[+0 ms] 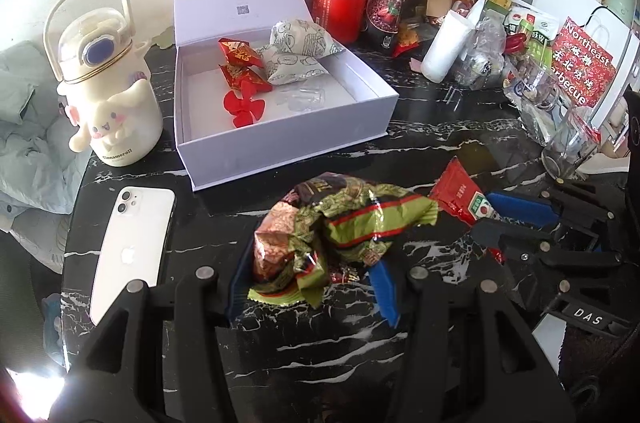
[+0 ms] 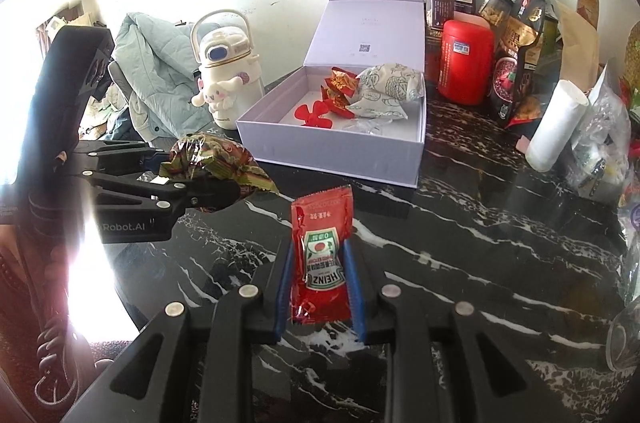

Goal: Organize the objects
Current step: 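Lift the wrapper bundle and ketchup packet and carry them toward the lavender box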

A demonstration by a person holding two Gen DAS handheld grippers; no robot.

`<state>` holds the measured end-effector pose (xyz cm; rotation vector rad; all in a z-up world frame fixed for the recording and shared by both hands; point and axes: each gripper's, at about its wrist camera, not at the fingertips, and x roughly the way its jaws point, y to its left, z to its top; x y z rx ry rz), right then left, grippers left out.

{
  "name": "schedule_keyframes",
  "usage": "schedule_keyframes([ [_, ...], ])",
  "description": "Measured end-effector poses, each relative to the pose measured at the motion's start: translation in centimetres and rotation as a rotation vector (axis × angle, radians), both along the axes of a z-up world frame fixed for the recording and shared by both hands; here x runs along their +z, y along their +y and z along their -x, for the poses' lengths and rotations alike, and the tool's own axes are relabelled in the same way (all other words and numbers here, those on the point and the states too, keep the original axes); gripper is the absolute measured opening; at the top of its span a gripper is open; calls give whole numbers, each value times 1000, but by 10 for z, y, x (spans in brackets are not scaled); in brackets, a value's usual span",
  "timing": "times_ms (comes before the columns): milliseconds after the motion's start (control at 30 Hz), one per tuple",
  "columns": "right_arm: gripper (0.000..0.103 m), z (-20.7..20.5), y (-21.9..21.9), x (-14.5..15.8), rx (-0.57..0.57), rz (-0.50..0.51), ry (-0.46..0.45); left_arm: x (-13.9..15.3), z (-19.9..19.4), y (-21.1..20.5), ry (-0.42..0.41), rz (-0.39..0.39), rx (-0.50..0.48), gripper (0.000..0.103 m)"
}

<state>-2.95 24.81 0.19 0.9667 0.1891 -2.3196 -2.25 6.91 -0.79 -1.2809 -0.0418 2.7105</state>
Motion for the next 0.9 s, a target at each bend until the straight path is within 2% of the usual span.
schedule_keyframes([
  [300,25,23,-7,11,29,-9,13,8,21,-2,-5,10,11,49],
  [900,25,94,-31,28,74,-16,31,26,93,-22,7,32,18,49],
])
